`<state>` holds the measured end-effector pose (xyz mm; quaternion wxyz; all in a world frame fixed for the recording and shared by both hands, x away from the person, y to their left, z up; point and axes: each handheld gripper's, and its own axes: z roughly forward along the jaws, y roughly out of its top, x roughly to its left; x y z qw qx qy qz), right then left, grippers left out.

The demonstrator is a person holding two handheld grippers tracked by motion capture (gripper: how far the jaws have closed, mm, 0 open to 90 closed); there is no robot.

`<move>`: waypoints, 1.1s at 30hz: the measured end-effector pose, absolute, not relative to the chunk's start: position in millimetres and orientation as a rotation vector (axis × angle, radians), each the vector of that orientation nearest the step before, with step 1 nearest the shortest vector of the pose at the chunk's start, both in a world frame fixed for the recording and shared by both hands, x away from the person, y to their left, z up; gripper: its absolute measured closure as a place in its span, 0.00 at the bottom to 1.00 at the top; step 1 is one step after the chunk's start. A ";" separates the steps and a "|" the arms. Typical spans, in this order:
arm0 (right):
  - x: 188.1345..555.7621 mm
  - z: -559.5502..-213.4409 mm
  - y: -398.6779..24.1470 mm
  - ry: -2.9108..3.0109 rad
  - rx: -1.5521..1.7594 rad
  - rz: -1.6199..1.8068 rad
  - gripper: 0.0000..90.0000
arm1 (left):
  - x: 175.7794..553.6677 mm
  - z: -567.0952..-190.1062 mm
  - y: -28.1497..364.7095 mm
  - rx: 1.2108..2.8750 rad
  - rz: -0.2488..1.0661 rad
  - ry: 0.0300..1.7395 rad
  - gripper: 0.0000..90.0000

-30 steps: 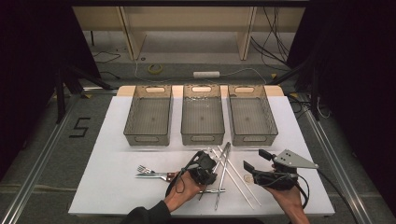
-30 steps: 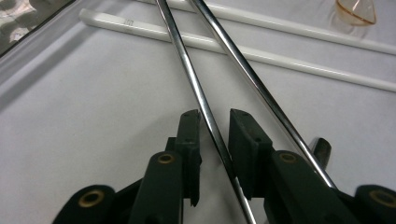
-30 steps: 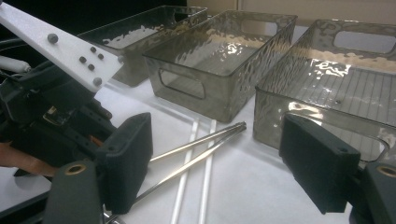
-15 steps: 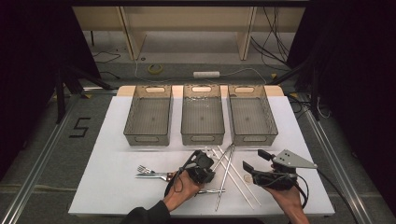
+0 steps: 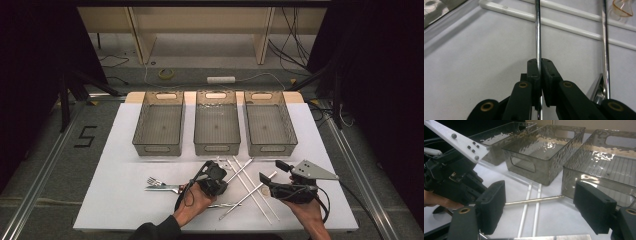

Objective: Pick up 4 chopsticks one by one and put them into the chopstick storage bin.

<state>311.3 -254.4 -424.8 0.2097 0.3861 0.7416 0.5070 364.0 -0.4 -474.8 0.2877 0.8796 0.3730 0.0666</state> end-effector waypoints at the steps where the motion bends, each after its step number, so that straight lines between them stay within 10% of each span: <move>1: 311.2 -424.8 -254.4 2.061 1.073 1.411 0.30 | 363.9 -475.0 -0.4 2.348 0.179 0.994 0.94; 33: 311.9 -424.6 -255.3 2.060 1.071 1.420 0.30 | 359.1 -440.2 23.9 2.260 0.246 0.844 0.95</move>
